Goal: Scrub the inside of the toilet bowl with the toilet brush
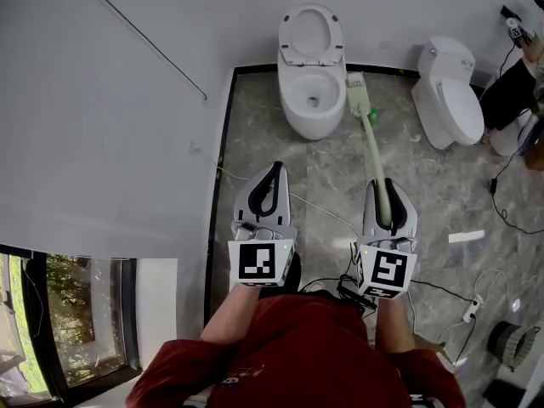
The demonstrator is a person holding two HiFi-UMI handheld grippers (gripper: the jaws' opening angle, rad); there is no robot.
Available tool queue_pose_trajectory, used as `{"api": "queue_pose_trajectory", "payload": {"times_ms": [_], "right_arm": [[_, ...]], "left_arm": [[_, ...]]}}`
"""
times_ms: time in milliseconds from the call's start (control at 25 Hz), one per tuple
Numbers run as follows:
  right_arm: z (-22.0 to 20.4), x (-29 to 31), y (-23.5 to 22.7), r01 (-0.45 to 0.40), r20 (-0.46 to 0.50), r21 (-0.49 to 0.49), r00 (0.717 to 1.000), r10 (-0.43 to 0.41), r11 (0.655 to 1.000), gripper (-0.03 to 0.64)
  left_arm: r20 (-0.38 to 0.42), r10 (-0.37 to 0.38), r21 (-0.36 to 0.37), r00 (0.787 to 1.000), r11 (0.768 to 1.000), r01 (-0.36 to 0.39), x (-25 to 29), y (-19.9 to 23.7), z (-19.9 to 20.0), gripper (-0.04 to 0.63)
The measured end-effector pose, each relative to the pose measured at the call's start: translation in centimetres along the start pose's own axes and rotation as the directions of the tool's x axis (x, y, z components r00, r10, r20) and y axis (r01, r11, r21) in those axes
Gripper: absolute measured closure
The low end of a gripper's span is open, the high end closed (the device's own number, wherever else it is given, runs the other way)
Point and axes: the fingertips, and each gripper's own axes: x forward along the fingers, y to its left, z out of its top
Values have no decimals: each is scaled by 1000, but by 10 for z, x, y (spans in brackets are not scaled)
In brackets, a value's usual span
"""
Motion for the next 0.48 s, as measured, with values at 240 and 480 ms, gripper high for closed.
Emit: {"api": "queue_pose_trajectory", "payload": {"times_ms": [240,480], "right_arm": [[5,80,17,-11,-27,-35,1000,10,999,503],[17,157,45,-7,-51,-51,999,5,999,503]], "left_arm": [[-19,16,-11,1000,1000,-16,57,53,-13,591],[-38,44,-30,998,999,-45,112,131,-27,591]]}}
